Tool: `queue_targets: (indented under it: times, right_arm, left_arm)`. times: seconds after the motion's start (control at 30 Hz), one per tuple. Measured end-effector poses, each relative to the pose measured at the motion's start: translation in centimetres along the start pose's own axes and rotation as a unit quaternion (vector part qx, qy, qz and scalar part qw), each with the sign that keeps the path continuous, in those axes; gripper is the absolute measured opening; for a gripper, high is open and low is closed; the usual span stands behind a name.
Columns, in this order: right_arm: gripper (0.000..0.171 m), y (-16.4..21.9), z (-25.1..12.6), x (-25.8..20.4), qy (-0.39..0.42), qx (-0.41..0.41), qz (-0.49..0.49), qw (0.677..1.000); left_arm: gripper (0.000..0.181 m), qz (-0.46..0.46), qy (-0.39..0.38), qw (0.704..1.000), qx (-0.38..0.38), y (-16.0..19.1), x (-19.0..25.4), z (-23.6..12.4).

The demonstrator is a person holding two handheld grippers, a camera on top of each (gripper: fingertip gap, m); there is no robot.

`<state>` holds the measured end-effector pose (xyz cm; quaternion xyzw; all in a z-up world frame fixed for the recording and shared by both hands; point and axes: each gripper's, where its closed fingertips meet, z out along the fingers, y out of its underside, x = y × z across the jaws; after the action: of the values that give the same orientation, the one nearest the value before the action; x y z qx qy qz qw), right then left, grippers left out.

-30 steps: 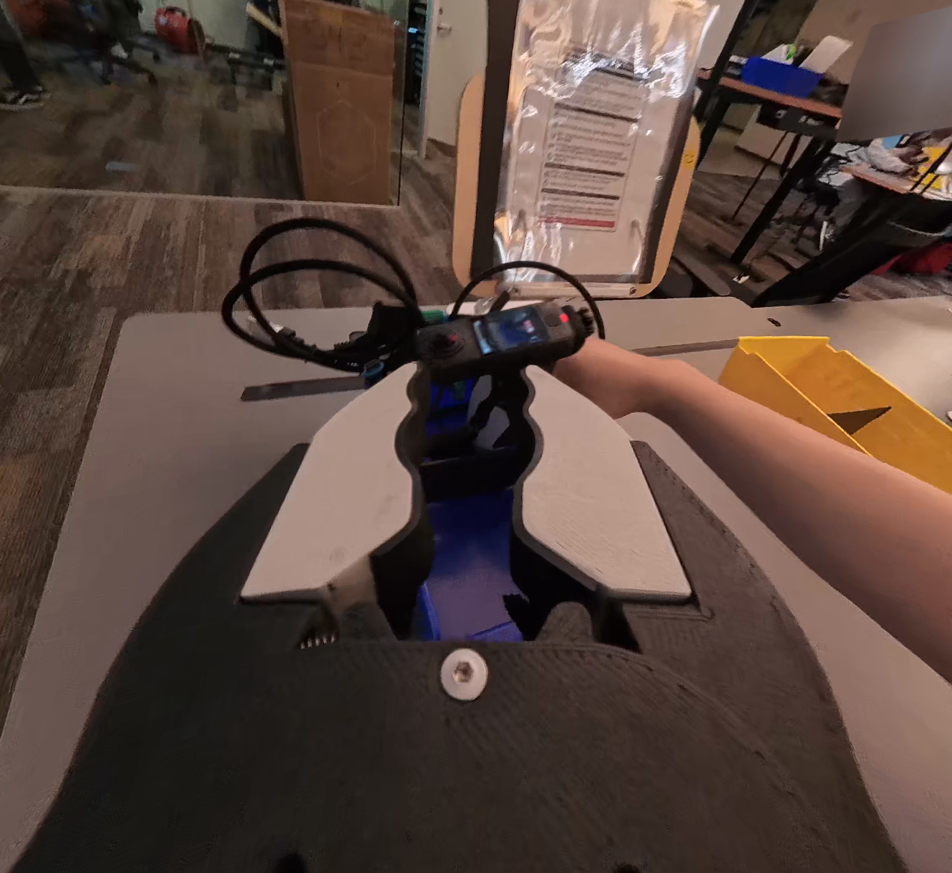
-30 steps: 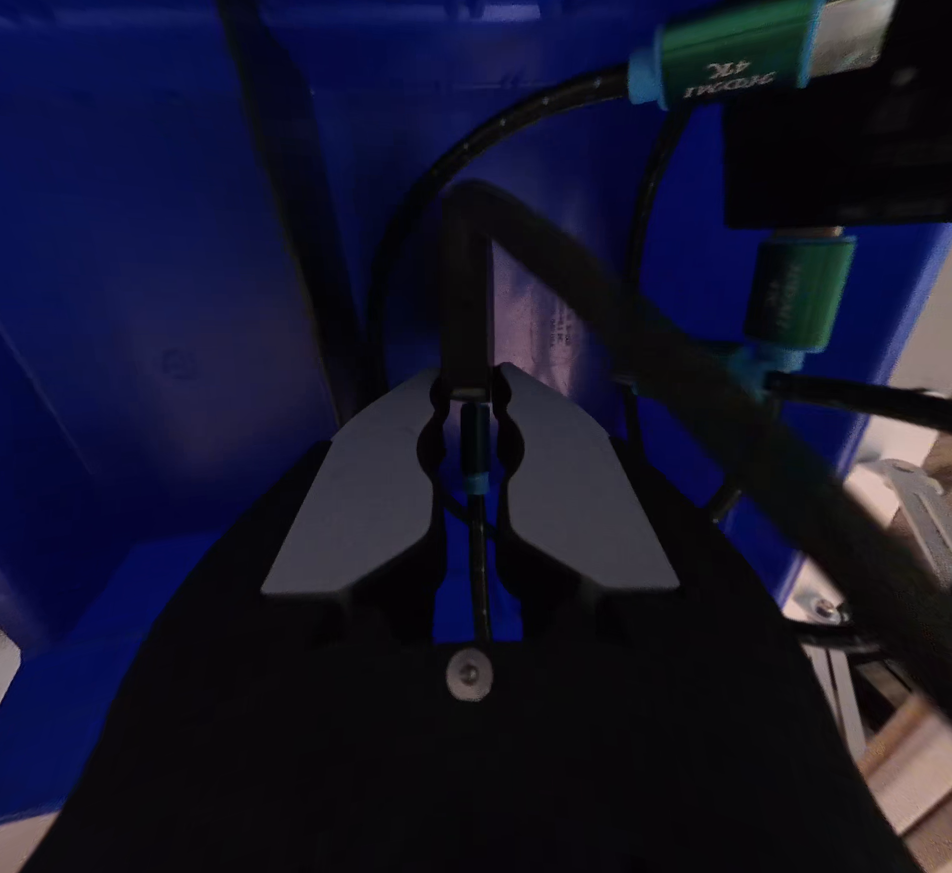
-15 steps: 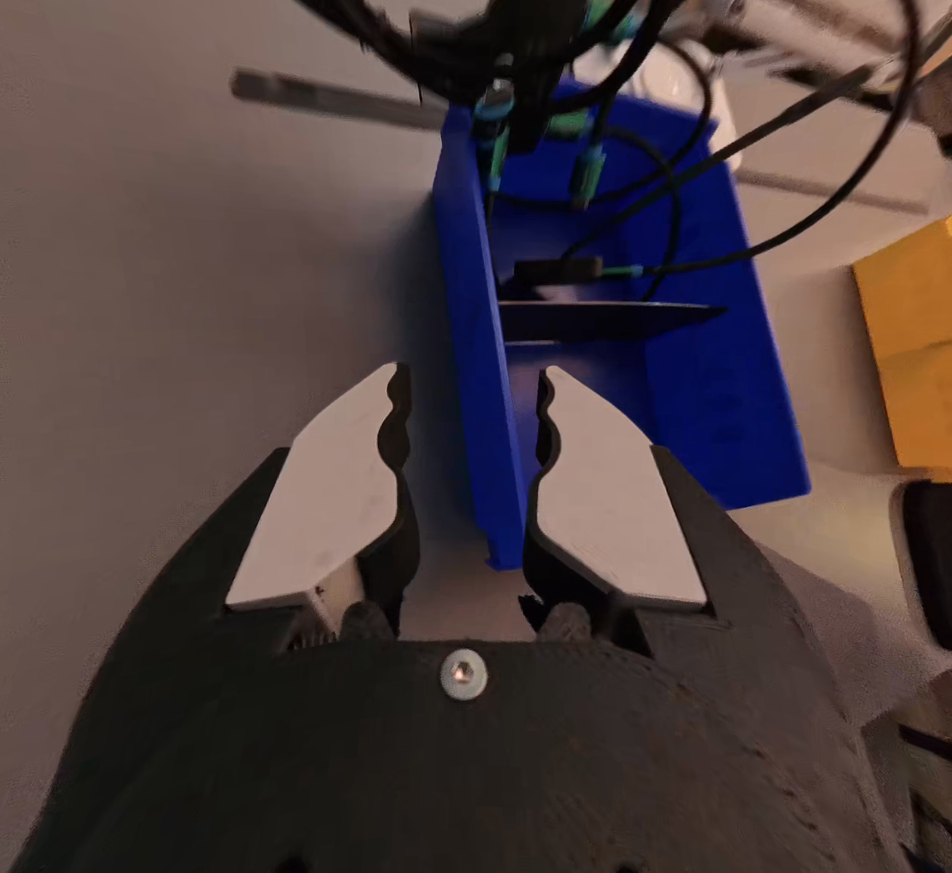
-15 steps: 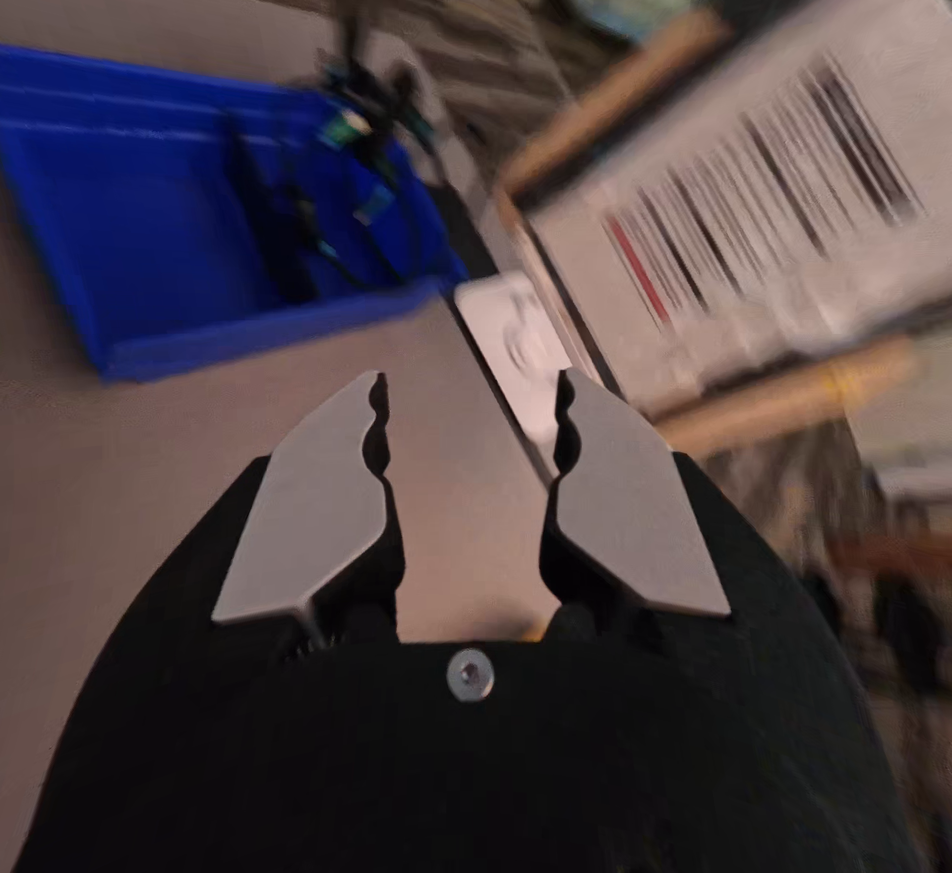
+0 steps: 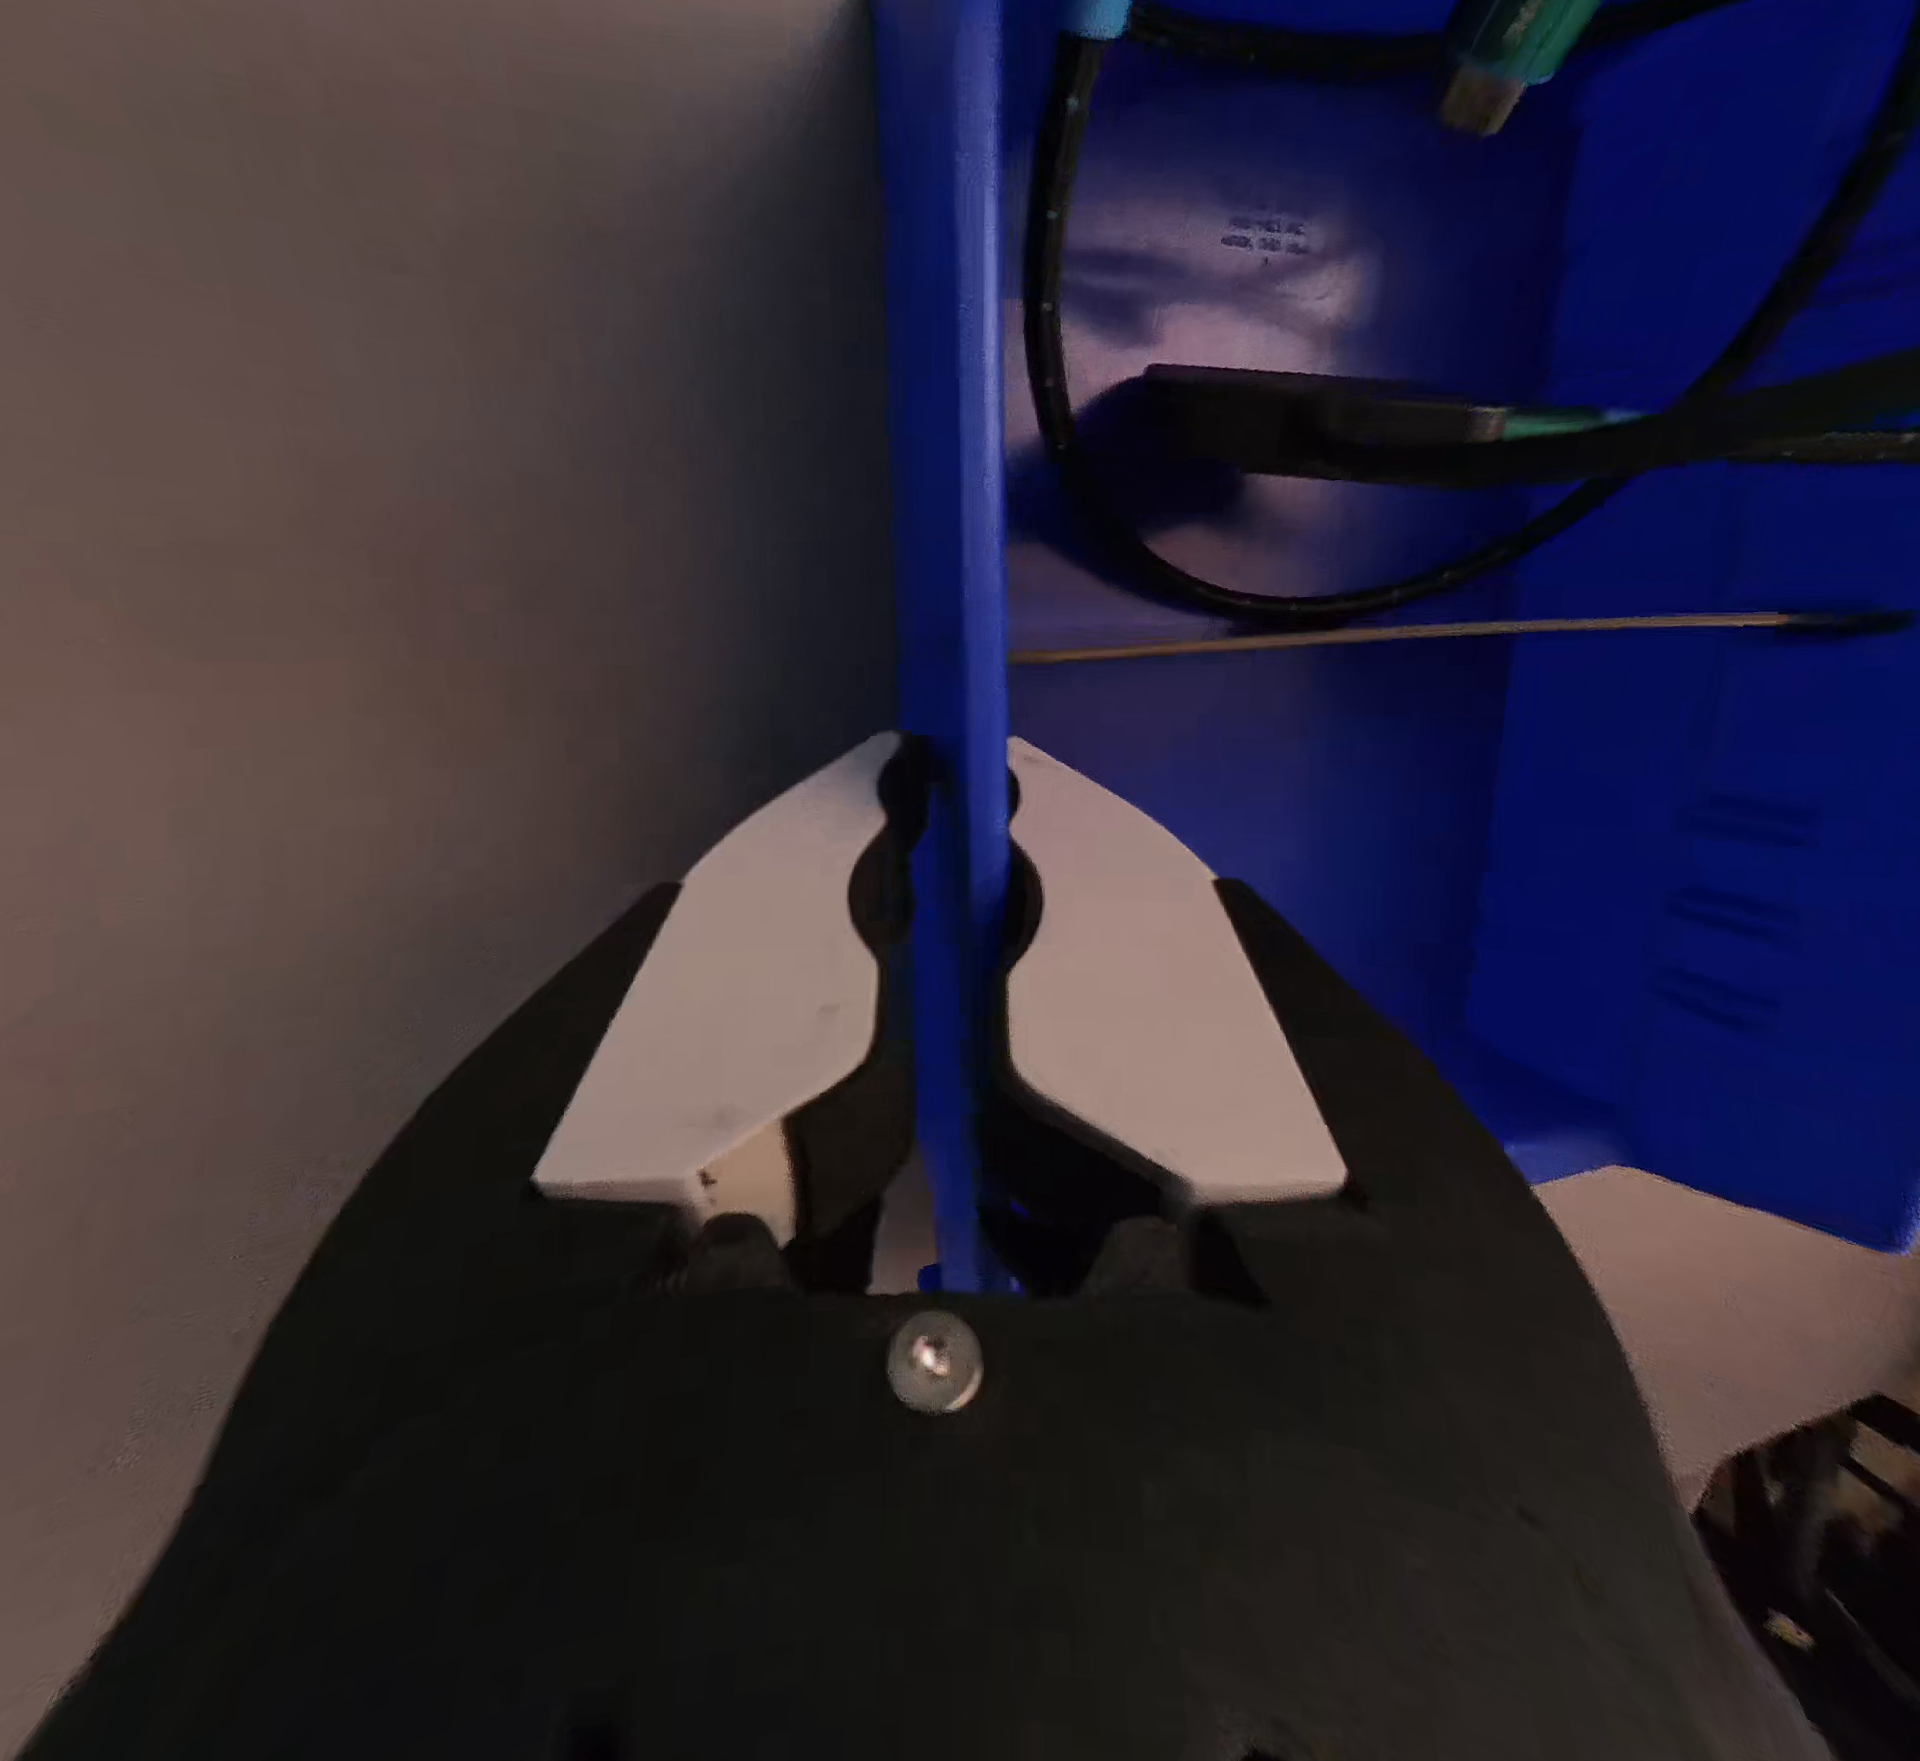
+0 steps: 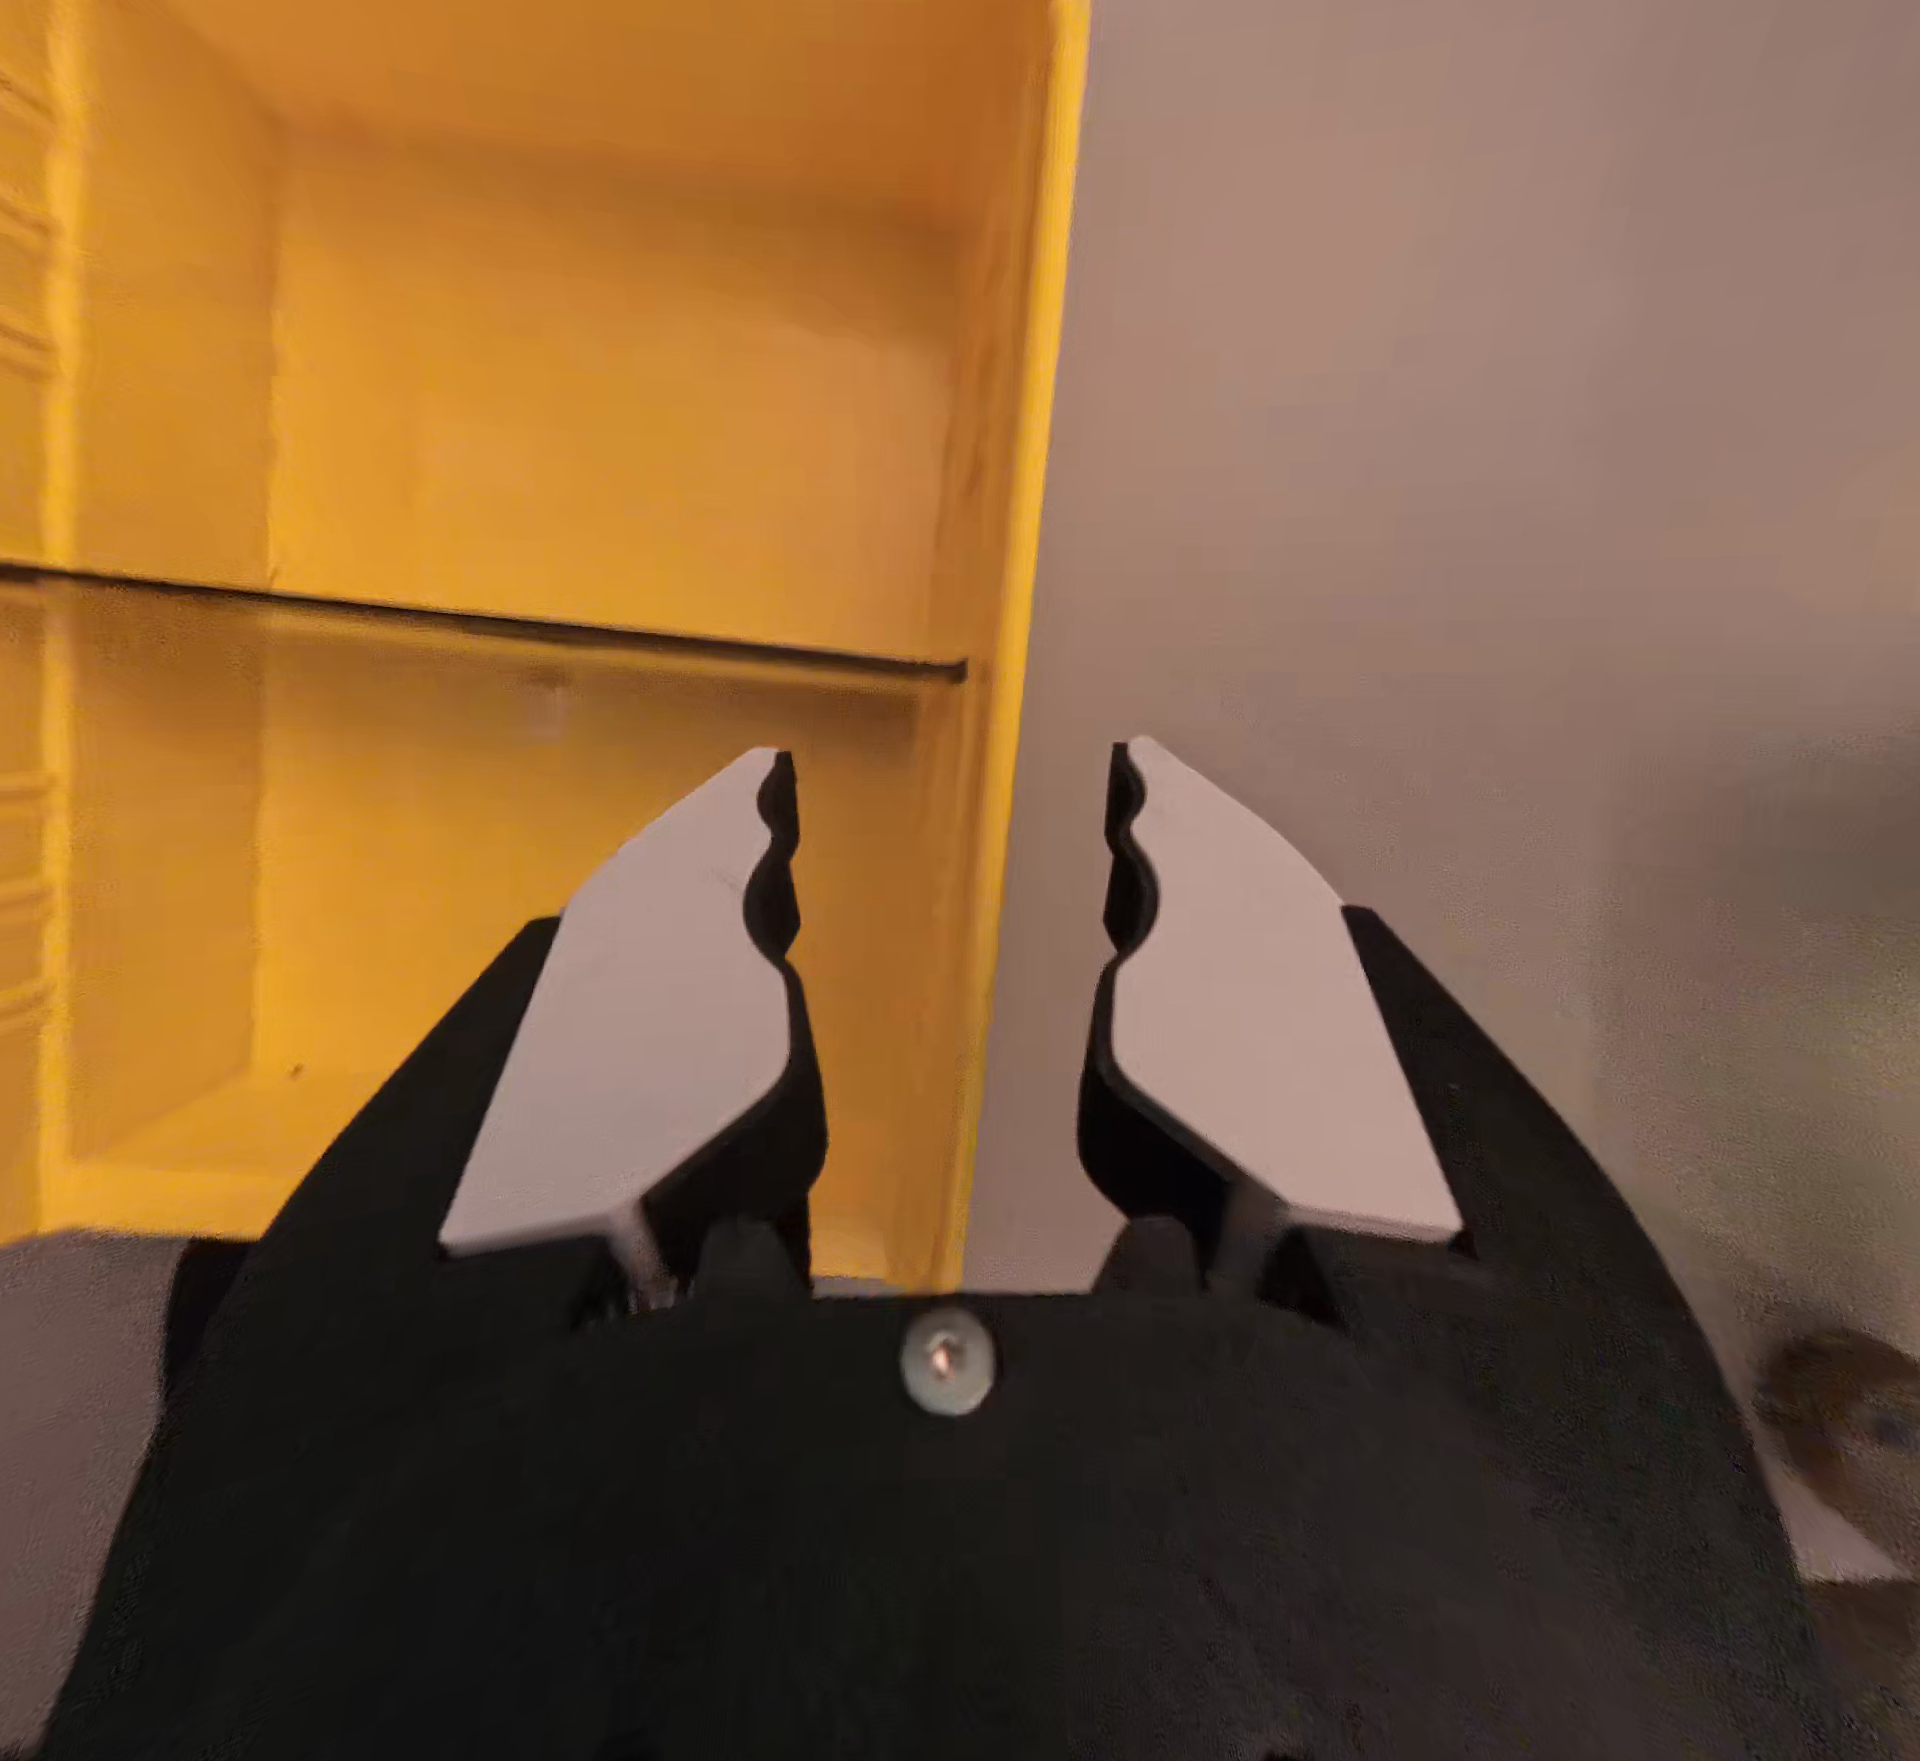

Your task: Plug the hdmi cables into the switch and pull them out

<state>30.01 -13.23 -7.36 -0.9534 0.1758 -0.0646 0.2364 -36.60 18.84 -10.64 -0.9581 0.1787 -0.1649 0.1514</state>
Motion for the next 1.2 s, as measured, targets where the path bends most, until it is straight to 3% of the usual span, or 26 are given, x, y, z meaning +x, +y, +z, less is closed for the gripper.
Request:
queue_targets:
  times: [0.1, 0.17, 0.2, 0.63, 1.03, 1.2]
  right_arm:
    - [0.048, 3.3, 3.2, 0.3, -0.035, -0.077, 0.017, 0.996]
    - [0.018, 4.5, 3.8, -0.4, -0.082, -0.101, 0.023, 0.991]
    - [0.011, 4.5, 3.7, -1.0, -0.114, -0.098, 0.036, 0.988]
    - [0.008, 5.1, 3.4, 0.4, -0.085, -0.116, 0.028, 0.989]
    - [0.008, 5.0, 3.5, 0.2, -0.068, -0.118, 0.014, 0.991]
    - [0.025, 3.9, 2.7, 1.1, -0.033, -0.085, 0.05, 0.995]
  left_arm:
    - [0.006, 0.007, -0.028, 1.0, -0.006, -0.1, -0.3, 0.1]
    - [0.005, 0.012, -0.04, 0.999, -0.007, -0.1, -0.5, 0.0]
    - [0.006, 0.005, -0.039, 0.999, -0.007, -0.1, -0.6, 0.0]
    - [0.007, -0.052, -0.041, 0.998, 0.012, 1.2, -4.8, -1.9]
    - [0.008, -0.074, -0.032, 0.996, 0.024, 1.6, -5.7, -2.4]
    - [0.012, -0.093, -0.031, 0.994, 0.037, 1.4, -5.7, -3.4]
